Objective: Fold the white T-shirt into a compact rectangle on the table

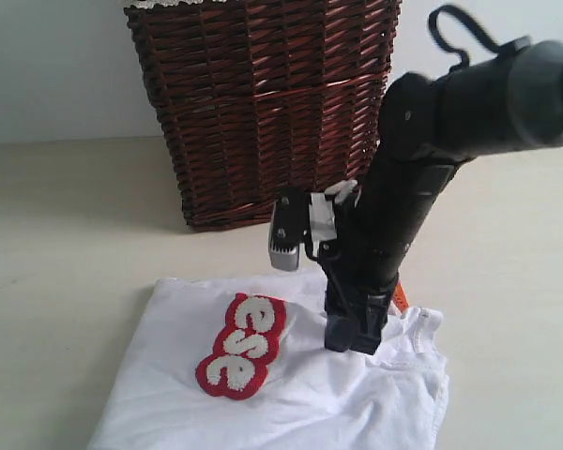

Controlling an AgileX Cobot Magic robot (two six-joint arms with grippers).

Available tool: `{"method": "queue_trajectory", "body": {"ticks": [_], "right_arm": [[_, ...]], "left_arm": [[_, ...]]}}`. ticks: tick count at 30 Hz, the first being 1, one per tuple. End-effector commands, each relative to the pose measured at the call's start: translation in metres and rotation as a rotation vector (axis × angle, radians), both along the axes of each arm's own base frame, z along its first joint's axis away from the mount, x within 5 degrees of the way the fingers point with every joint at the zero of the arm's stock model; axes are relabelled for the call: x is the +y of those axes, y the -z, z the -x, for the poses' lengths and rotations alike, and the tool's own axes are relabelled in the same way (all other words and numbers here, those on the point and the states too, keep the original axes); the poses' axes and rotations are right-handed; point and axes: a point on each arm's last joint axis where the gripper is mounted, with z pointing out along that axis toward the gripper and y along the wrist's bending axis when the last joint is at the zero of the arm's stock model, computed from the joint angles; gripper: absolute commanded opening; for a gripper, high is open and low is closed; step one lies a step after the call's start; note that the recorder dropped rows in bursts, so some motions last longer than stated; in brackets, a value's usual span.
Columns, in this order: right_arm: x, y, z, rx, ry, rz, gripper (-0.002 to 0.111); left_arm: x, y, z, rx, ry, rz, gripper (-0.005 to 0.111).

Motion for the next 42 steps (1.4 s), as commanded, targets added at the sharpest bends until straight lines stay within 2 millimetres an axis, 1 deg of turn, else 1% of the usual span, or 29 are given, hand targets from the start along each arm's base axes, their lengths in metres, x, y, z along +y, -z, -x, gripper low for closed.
{"method": "queue_trajectory", "body": {"ticks": [1,3,4,7,8,11,13,15,17,20,21,22,24,25,27,28,30,31,32,33,35,36,37,39,41,42], "right_arm": [[-0.008,0.03,-0.014,-0.046,0.043,0.108,0.047],[-0.008,0.033,-0.016,-0.06,0.04,0.11,0.041],[-0.008,0.033,-0.016,-0.064,0.041,0.108,0.035],[-0.008,0.021,-0.018,-0.107,0.047,0.085,0.007],[-0.007,0.017,-0.018,-0.127,0.052,0.074,0.0],[-0.005,0.008,-0.024,-0.197,0.121,0.031,0.0],[-0.003,0.007,-0.029,-0.231,0.19,0.005,0.0],[-0.001,0.011,-0.033,-0.248,0.248,-0.014,0.001],[0.0,0.018,-0.035,-0.249,0.27,-0.016,0.006],[0.0,0.028,-0.036,-0.236,0.273,-0.003,0.024],[0.0,0.029,-0.037,-0.242,0.278,-0.007,0.032],[0.0,0.029,-0.038,-0.25,0.288,-0.013,0.04],[0.001,0.026,-0.041,-0.273,0.318,-0.033,0.051],[0.002,0.021,-0.042,-0.288,0.337,-0.048,0.055],[0.002,0.006,-0.042,-0.325,0.349,-0.079,0.057],[0.0,-0.006,-0.042,-0.347,0.356,-0.099,0.057],[-0.005,-0.036,-0.041,-0.401,0.412,-0.158,0.056],[-0.009,-0.053,-0.041,-0.431,0.467,-0.204,0.054],[-0.013,-0.071,-0.041,-0.456,0.539,-0.262,0.05],[-0.018,-0.087,-0.04,-0.485,0.586,-0.305,0.044],[-0.032,-0.125,-0.038,-0.588,0.685,-0.427,0.02],[-0.039,-0.139,-0.036,-0.634,0.726,-0.48,0.009],[-0.048,-0.158,-0.033,-0.694,0.778,-0.554,0.001],[-0.065,-0.198,-0.024,-0.834,0.853,-0.713,0.003],[-0.083,-0.236,-0.009,-0.982,0.926,-0.906,0.007],[-0.091,-0.248,-0.002,-1.015,0.976,-1.003,0.008]], "left_arm": [[0.0,-0.001,0.0,-0.013,-0.002,0.003,0.0],[0.0,-0.001,0.0,-0.013,-0.002,0.003,0.0],[0.0,-0.001,0.0,-0.013,-0.002,0.003,0.0],[0.0,-0.001,0.0,-0.013,-0.002,0.003,0.0],[0.0,-0.001,0.0,-0.013,-0.002,0.003,0.0],[0.0,-0.001,0.0,-0.013,-0.002,0.003,0.0],[0.0,-0.001,0.0,-0.013,-0.002,0.003,0.0],[0.0,-0.001,0.0,-0.013,-0.002,0.003,0.0],[0.0,-0.001,0.0,-0.013,-0.002,0.003,0.0],[0.0,-0.001,0.0,-0.013,-0.002,0.003,0.0],[0.0,-0.001,0.0,-0.013,-0.002,0.003,0.0],[0.0,-0.001,0.0,-0.013,-0.002,0.003,0.0],[0.0,-0.001,0.0,-0.013,-0.002,0.003,0.0],[0.0,-0.001,0.0,-0.013,-0.002,0.003,0.0],[0.0,-0.001,0.0,-0.013,-0.002,0.003,0.0],[0.0,-0.001,0.0,-0.013,-0.002,0.003,0.0],[0.0,-0.001,0.0,-0.013,-0.002,0.003,0.0],[0.0,-0.001,0.0,-0.013,-0.002,0.003,0.0],[0.0,-0.001,0.0,-0.013,-0.002,0.003,0.0],[0.0,-0.001,0.0,-0.013,-0.002,0.003,0.0],[0.0,-0.001,0.0,-0.013,-0.002,0.003,0.0],[0.0,-0.001,0.0,-0.013,-0.002,0.003,0.0],[0.0,-0.001,0.0,-0.013,-0.002,0.003,0.0],[0.0,-0.001,0.0,-0.013,-0.002,0.003,0.0],[0.0,-0.001,0.0,-0.013,-0.002,0.003,0.0],[0.0,-0.001,0.0,-0.013,-0.002,0.003,0.0]]}}
